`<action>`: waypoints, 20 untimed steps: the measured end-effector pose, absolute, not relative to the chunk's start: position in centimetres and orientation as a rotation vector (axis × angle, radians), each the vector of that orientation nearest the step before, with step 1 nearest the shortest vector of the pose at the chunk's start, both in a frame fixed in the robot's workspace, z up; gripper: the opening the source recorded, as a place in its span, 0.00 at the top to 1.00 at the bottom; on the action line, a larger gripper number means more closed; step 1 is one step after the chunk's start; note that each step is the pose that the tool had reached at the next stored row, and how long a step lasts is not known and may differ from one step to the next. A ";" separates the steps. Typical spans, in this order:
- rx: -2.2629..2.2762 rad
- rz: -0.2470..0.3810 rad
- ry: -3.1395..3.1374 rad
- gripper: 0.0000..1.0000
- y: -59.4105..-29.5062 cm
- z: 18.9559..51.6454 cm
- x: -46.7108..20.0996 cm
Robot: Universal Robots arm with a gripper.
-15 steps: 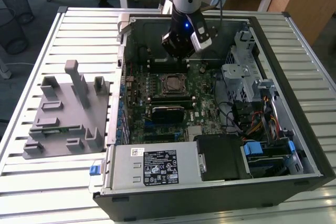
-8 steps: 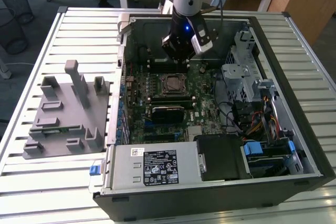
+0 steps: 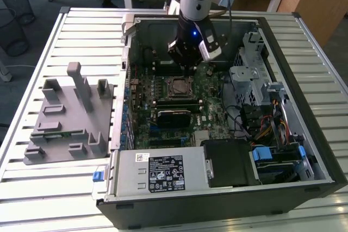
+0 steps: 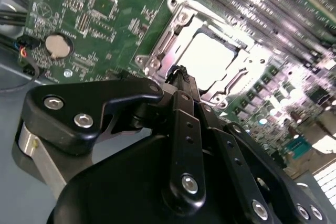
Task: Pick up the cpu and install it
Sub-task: 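Install the second cpu locking lever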
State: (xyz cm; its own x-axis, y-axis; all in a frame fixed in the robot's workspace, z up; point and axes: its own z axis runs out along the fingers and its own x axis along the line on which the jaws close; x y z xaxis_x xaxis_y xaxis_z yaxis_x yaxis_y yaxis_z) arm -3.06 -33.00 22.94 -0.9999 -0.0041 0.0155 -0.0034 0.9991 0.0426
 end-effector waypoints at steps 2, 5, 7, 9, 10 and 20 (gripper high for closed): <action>0.006 -0.067 -3.125 0.89 -33.2 23.0 -3.1; 0.006 -0.067 -3.125 0.89 -33.2 23.4 -3.1; 0.006 -0.067 -3.125 0.89 -33.2 23.8 -3.1; 0.006 -0.067 -3.125 0.89 -33.2 24.0 -3.1; 0.006 -0.067 -3.125 0.89 -33.2 24.0 -3.1; 0.006 -0.067 -3.125 0.89 -35.6 24.0 -3.1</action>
State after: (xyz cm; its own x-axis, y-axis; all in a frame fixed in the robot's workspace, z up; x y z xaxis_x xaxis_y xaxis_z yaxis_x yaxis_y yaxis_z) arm -3.06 -35.64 24.02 -0.9999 -0.0041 0.0159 -0.0034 0.9991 0.0428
